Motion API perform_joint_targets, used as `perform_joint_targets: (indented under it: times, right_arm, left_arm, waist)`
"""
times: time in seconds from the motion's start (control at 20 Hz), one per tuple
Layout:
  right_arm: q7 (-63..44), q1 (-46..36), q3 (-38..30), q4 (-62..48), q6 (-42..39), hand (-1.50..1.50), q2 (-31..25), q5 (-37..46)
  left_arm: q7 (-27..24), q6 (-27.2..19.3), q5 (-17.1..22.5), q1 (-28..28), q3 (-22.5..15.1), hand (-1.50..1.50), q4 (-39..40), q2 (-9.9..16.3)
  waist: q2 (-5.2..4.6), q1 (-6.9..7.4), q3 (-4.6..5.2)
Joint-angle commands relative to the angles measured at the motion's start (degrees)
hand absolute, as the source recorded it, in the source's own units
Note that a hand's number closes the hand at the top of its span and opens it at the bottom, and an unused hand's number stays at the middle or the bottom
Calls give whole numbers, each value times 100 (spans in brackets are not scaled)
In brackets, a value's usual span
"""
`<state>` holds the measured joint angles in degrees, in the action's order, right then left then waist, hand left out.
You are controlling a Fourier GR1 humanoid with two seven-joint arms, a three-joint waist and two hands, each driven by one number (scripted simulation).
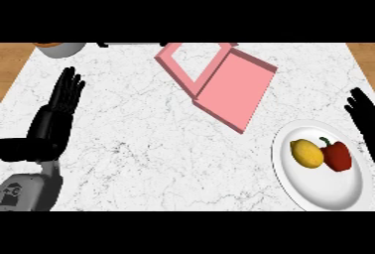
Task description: Pick the lemon from the plate and place it in the cardboard box
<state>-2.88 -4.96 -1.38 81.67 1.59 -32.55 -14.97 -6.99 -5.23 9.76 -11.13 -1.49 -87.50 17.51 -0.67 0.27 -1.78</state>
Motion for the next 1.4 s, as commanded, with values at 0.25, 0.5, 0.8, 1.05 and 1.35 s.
perform_joint_targets:
  times: [0.25, 0.5, 0.8, 1.05, 1.35]
  right_arm:
    - [1063, 957, 838, 420, -184, -150, 644, 679]
    - [1900, 931, 896, 311, 1046, -150, -716, 3161]
    - [2079, 1662, 1042, 1075, 2166, -150, -1009, 4534]
    - [606, 2407, 830, 2781, 1445, -150, -1577, 4959]
    - [-598, 3068, 967, 4189, -41, -150, -1995, 4521]
  left_arm:
    - [877, 617, -597, -265, -875, 0, 136, 266]
    - [860, 560, -536, -82, -1094, 0, 154, -21]
    - [1089, 339, -791, 15, -1459, 0, -70, -355]
    - [1038, 561, -692, -8, -1196, 0, -46, -210]
    - [1016, 699, -736, -25, -1139, 0, -2, -124]
  waist:
    - [75, -130, 172]
    - [80, -258, 177]
    - [117, -195, 184]
    - [88, -131, 190]
    - [71, -116, 193]
